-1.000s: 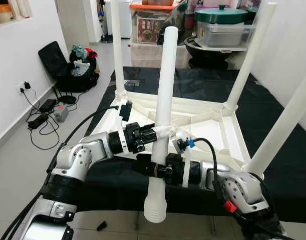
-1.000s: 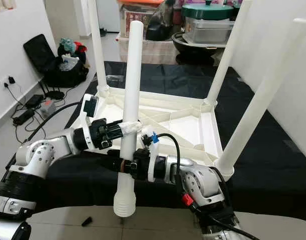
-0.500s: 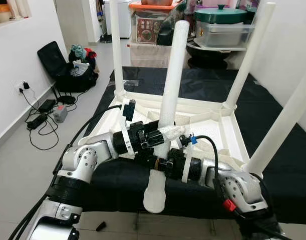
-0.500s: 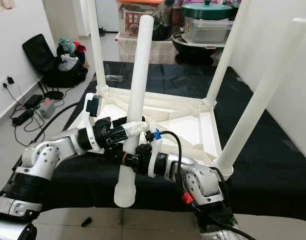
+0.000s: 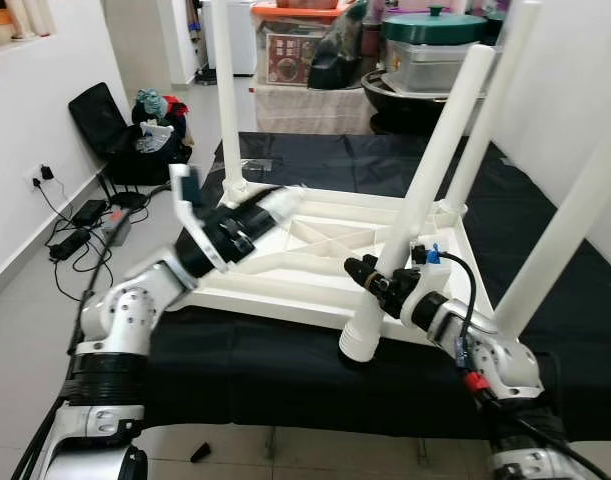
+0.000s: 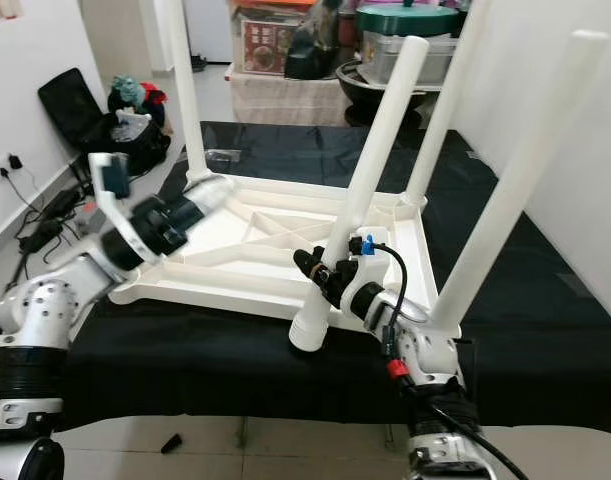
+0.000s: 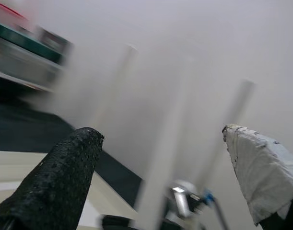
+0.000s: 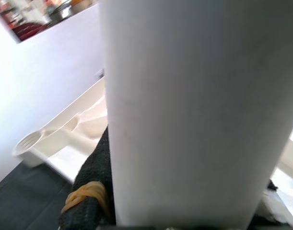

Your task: Building children table

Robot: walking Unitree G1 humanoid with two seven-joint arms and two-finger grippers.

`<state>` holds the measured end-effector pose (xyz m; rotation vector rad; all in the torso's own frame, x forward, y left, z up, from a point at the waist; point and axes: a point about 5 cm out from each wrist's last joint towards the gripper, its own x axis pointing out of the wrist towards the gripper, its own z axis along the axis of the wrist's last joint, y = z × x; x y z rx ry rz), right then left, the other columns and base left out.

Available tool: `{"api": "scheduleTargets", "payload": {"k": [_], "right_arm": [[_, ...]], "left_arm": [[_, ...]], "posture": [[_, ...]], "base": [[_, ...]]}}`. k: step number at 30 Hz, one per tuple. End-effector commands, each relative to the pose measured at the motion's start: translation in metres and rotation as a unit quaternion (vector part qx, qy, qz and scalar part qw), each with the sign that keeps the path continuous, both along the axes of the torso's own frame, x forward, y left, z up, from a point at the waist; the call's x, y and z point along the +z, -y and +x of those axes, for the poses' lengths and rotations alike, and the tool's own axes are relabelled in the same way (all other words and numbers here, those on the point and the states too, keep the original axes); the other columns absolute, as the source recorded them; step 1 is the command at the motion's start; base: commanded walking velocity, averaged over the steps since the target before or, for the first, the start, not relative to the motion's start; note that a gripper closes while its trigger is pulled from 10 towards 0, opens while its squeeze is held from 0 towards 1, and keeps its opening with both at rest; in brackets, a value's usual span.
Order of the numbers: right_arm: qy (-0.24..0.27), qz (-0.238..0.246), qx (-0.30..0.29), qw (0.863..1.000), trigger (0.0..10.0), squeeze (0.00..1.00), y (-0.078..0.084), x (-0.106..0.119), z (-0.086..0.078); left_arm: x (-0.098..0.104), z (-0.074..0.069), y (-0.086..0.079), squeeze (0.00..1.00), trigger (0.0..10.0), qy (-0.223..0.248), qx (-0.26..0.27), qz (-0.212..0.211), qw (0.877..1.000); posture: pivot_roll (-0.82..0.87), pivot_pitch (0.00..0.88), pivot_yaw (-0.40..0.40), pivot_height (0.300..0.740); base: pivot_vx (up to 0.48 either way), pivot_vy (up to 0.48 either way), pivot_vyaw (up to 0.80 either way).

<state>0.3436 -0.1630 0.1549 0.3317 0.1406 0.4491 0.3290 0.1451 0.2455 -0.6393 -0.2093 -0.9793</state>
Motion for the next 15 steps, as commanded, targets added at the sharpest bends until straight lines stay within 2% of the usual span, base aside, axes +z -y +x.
{"api": "scheduleTargets", "payload": {"k": [1, 2, 3, 5, 6, 7, 8, 9, 10, 11, 12, 15], "right_arm": [[0.03, 0.003, -0.035, 0.999, 0.0, 0.0, 0.002, 0.011, 0.005], [0.035, 0.011, -0.051, 0.998, 0.0, 0.0, 0.001, 0.011, 0.006], [0.039, 0.022, -0.065, 0.997, 0.0, 0.0, 0.0, 0.011, 0.007], [0.039, 0.022, -0.065, 0.997, 0.0, 0.0, 0.0, 0.011, 0.007], [0.041, 0.029, -0.073, 0.996, 0.0, 0.0, -0.001, 0.011, 0.007], [0.041, 0.029, -0.073, 0.996, 0.0, 0.0, -0.001, 0.011, 0.007], [0.043, 0.035, -0.081, 0.995, 0.0, 0.0, -0.003, 0.011, 0.007], [0.045, 0.038, -0.085, 0.995, 0.0, 0.0, -0.005, 0.01, 0.007], [0.048, 0.044, -0.089, 0.994, 0.0, 0.0, -0.007, 0.01, 0.007], [0.048, 0.044, -0.089, 0.994, 0.0, 0.0, -0.007, 0.01, 0.007], [0.051, 0.052, -0.092, 0.993, 0.0, 0.0, -0.008, 0.012, 0.006], [0.057, 0.068, -0.092, 0.992, 0.0, 0.0, -0.01, 0.016, 0.005]], "left_arm": [[-0.005, 0.001, -0.012, 1.0, 10.0, -0.012, 0.059, 0.0, 0.998], [-0.013, 0.001, -0.019, 1.0, 10.0, -0.015, 0.11, 0.036, 0.993], [-0.026, 0.0, -0.027, 0.67, 10.0, -0.02, 0.154, 0.082, 0.984], [-0.026, 0.0, -0.027, 0.67, 10.0, -0.02, 0.154, 0.082, 0.984], [-0.035, -0.002, -0.032, 0.67, 10.0, -0.021, 0.18, 0.115, 0.977], [-0.035, -0.002, -0.032, 0.67, 10.0, -0.021, 0.18, 0.115, 0.977], [-0.043, -0.004, -0.04, 0.11, 10.0, -0.036, 0.21, 0.122, 0.969], [-0.047, -0.006, -0.049, 0.04, 10.0, -0.045, 0.235, 0.122, 0.963], [-0.048, -0.008, -0.058, 0.0, 10.0, -0.053, 0.26, 0.117, 0.957], [-0.048, -0.008, -0.058, 0.0, 10.0, -0.053, 0.26, 0.117, 0.957], [-0.049, -0.009, -0.069, 0.0, 10.0, -0.059, 0.288, 0.121, 0.948], [-0.052, -0.01, -0.087, 0.0, 10.0, -0.072, 0.339, 0.13, 0.929]], "posture": [[0.05, 0.0, -0.045, 0.74], [0.06, 0.0, -0.05, 0.74], [0.07, 0.0, -0.055, 0.74], [0.07, 0.0, -0.055, 0.74], [0.08, 0.0, -0.057, 0.74], [0.08, 0.0, -0.057, 0.74], [0.08, 0.0, -0.057, 0.74], [0.08, 0.0, -0.06, 0.74], [0.08, 0.0, -0.06, 0.74], [0.08, 0.0, -0.06, 0.74], [0.08, 0.0, -0.06, 0.74], [0.1, 0.0, -0.064, 0.74]], "base": [[0.0, 0.0, 0.0], [0.0, 0.0, 0.0], [0.0, 0.0, 0.0], [0.0, 0.0, 0.0], [0.0, 0.0, 0.0], [0.0, 0.0, 0.0], [0.0, 0.0, 0.0], [0.0, 0.0, 0.0], [0.0, 0.0, 0.0], [0.0, 0.0, 0.0], [0.0, 0.0, 0.0], [0.0, 0.0, 0.0]]}}
